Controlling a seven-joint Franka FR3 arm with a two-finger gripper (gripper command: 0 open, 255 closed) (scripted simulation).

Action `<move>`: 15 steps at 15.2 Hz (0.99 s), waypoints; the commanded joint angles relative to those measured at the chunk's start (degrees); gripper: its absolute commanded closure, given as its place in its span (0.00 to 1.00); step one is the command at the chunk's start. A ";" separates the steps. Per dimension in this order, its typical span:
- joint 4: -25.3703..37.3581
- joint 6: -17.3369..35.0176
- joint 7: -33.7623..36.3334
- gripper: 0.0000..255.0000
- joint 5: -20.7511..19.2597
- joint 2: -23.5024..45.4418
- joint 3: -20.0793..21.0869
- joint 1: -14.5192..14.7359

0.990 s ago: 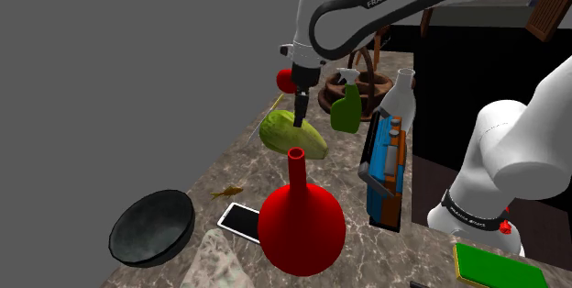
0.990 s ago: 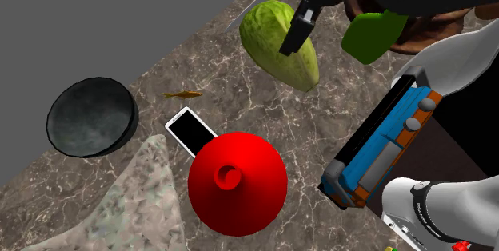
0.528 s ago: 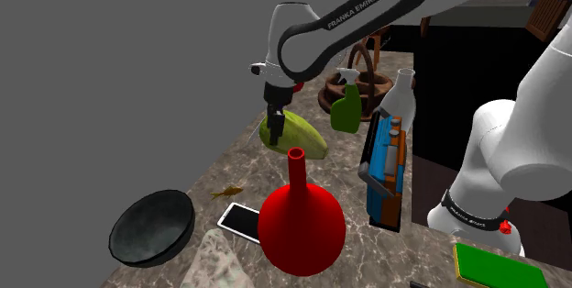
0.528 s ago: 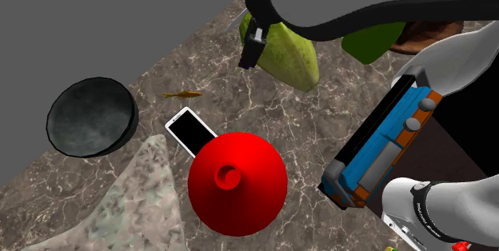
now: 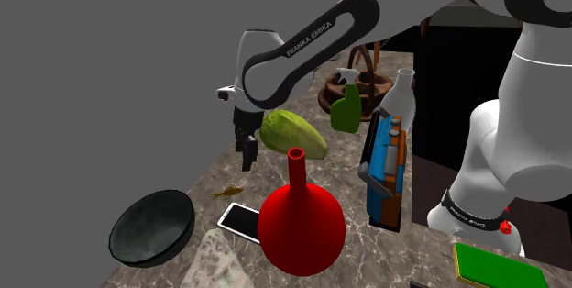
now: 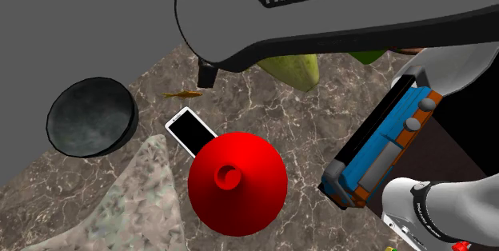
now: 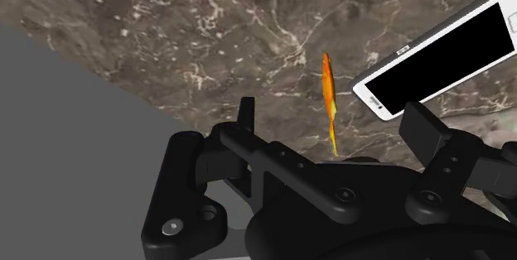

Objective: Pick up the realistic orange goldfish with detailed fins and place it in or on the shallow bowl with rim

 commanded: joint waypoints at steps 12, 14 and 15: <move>6.48 6.25 -6.12 0.00 2.30 11.57 3.47 2.66; 6.50 6.24 -6.12 0.00 2.30 11.58 3.47 2.66; 6.50 6.24 -6.12 0.00 2.30 11.58 3.47 2.66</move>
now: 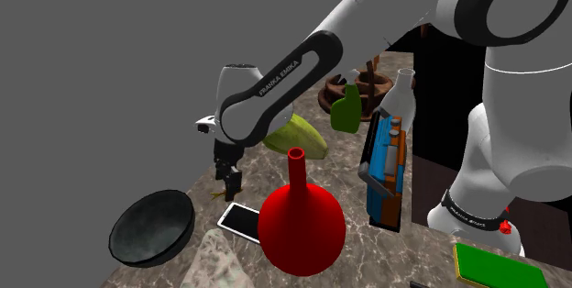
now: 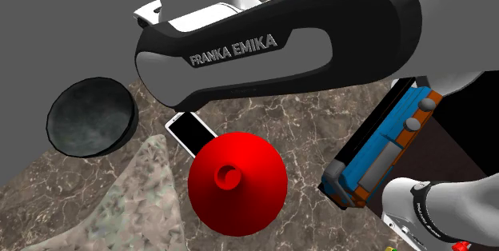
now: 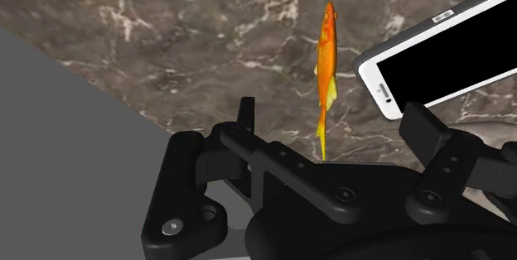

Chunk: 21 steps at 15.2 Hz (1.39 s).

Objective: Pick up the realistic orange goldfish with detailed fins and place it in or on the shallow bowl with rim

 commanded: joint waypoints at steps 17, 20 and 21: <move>0.40 -1.15 0.61 1.00 -0.40 -0.82 -0.15 0.06; 1.00 -3.00 1.49 1.00 -0.99 -2.15 -0.36 0.10; 1.23 -3.62 1.78 1.00 -1.18 -2.57 -0.42 0.11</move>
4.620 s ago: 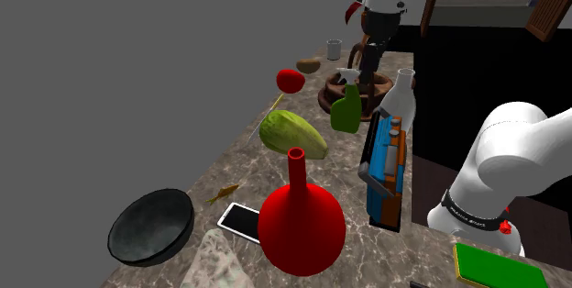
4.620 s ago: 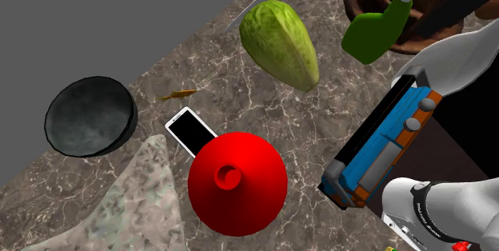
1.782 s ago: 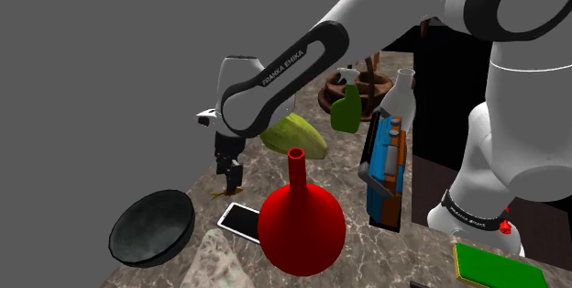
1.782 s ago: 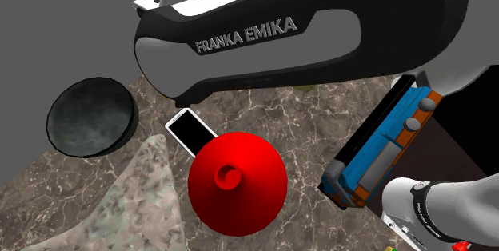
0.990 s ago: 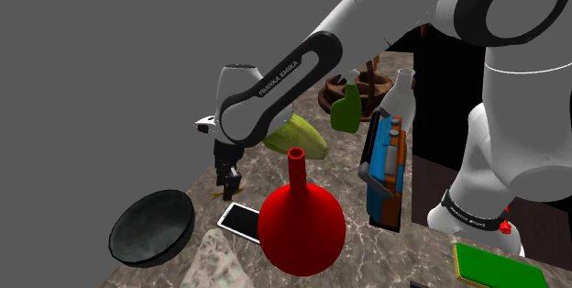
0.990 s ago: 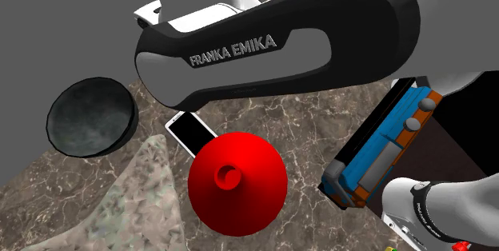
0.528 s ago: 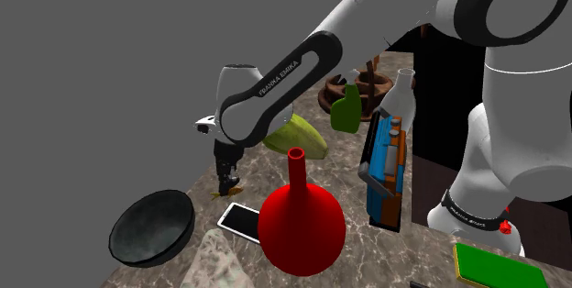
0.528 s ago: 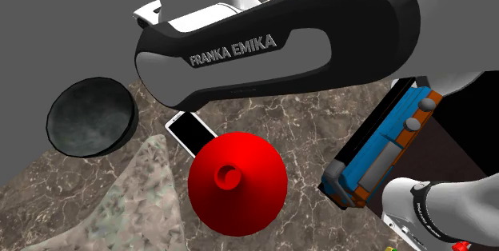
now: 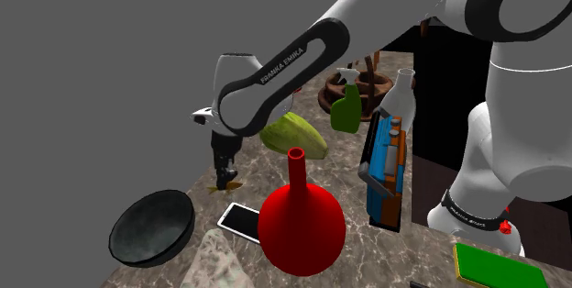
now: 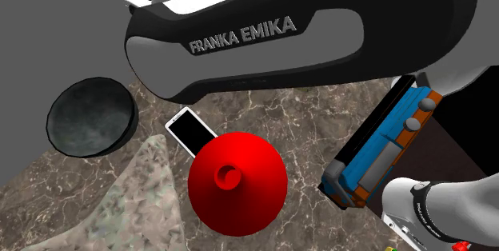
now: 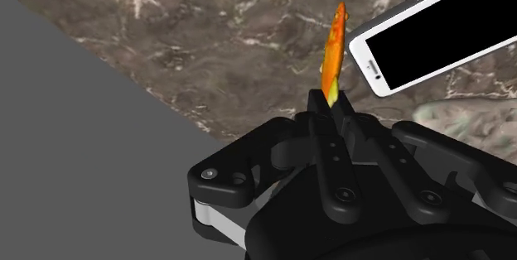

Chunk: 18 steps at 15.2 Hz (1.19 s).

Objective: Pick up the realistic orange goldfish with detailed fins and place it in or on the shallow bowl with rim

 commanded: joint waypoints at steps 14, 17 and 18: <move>4.83 -9.71 4.11 1.00 -2.62 -5.26 -0.76 -0.03; 6.12 -11.71 4.86 1.00 -3.06 -6.04 -0.87 -0.07; 6.58 -12.38 5.10 1.00 -3.21 -6.28 -0.90 -0.08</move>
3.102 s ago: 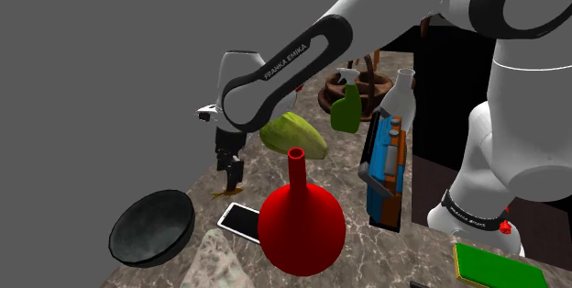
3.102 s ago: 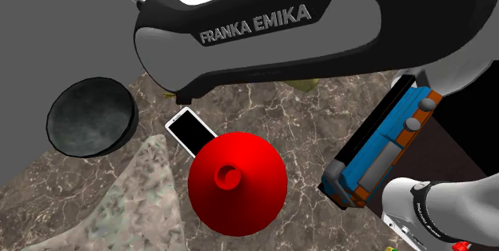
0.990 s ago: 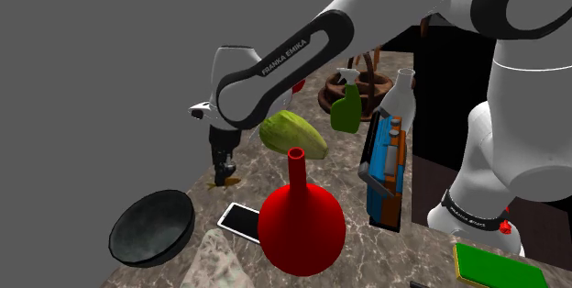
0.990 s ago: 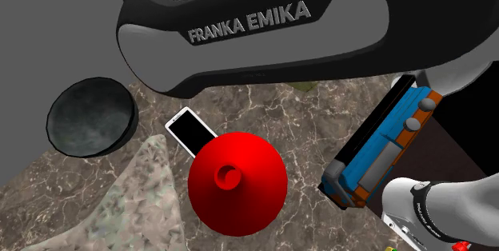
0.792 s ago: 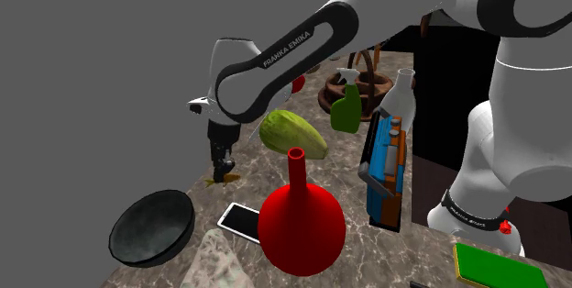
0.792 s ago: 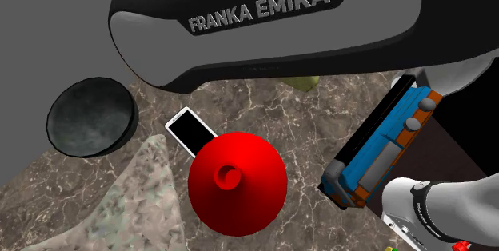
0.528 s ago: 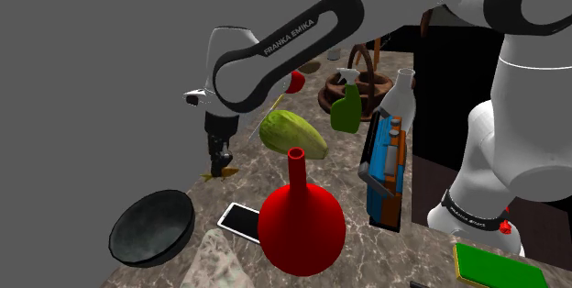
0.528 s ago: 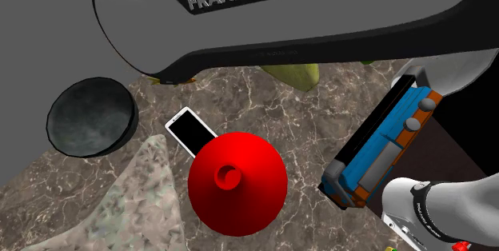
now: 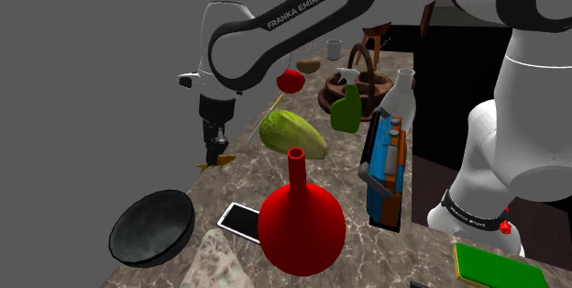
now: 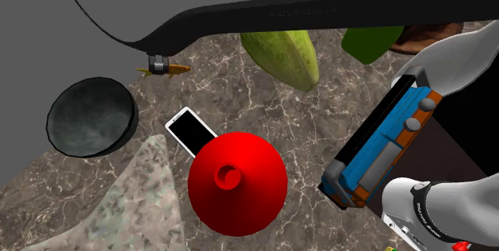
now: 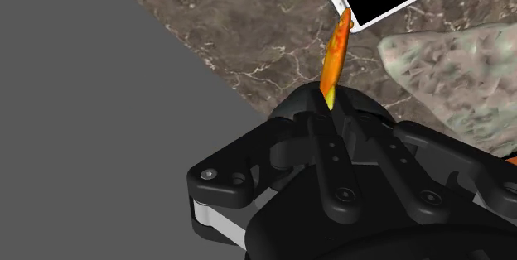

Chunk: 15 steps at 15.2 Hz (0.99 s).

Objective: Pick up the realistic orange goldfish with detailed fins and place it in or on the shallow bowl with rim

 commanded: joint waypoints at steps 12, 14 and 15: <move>10.60 -6.90 6.38 1.00 -3.16 2.43 0.85 1.95; 15.03 -7.64 9.15 1.00 -4.57 5.48 1.40 3.48; 17.43 -8.12 10.52 1.00 -5.30 7.10 1.64 4.27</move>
